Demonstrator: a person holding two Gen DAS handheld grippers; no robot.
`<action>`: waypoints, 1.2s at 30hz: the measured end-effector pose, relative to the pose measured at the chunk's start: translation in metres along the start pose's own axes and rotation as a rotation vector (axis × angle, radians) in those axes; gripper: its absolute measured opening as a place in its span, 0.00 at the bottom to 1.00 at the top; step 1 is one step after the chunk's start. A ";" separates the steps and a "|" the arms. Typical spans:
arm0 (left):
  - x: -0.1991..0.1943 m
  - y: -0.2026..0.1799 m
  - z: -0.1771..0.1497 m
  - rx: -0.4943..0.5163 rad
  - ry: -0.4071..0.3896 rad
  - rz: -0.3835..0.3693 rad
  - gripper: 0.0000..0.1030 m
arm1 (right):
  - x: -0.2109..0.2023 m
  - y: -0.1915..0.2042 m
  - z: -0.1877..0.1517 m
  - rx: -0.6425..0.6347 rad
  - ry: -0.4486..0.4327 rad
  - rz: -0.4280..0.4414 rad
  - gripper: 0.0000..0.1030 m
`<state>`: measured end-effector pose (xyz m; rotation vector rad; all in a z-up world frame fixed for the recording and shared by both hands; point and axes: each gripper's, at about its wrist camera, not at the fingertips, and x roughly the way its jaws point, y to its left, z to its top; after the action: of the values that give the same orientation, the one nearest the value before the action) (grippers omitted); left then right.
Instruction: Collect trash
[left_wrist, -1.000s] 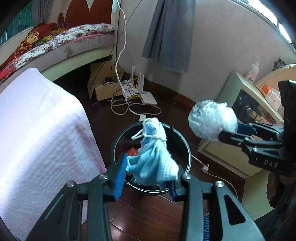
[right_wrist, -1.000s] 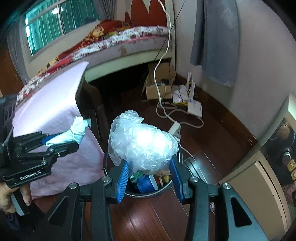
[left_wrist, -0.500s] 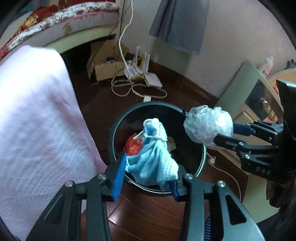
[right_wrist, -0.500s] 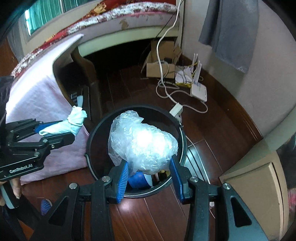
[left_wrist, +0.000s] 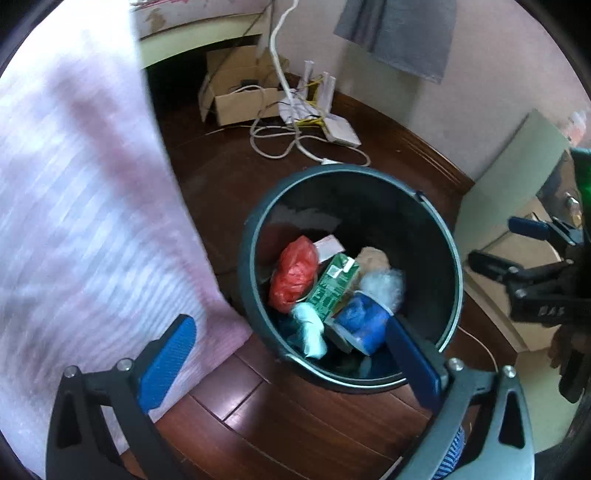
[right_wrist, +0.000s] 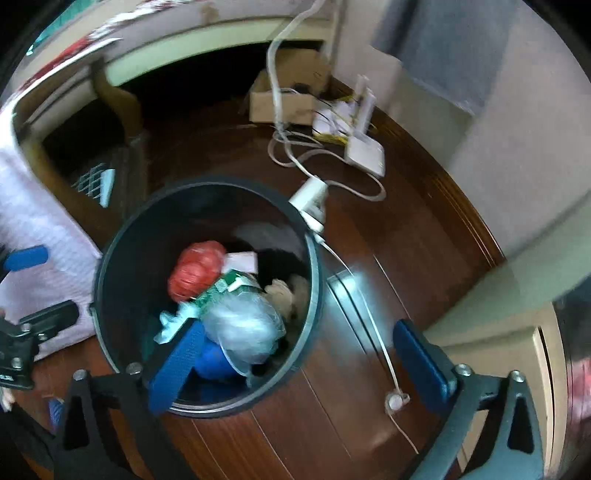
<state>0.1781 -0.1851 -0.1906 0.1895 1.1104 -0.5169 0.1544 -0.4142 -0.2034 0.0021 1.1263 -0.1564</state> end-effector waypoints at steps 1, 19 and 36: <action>0.001 0.001 -0.002 -0.009 0.002 0.006 0.99 | -0.001 -0.001 -0.001 0.004 -0.003 0.002 1.00; -0.027 0.006 -0.009 -0.007 -0.041 0.049 0.99 | -0.043 0.036 -0.003 -0.032 -0.067 0.032 1.00; -0.084 0.013 -0.016 -0.020 -0.123 0.082 0.99 | -0.101 0.058 -0.005 -0.032 -0.160 0.056 1.00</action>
<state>0.1426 -0.1419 -0.1241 0.1822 0.9832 -0.4382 0.1149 -0.3440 -0.1197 -0.0071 0.9678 -0.0873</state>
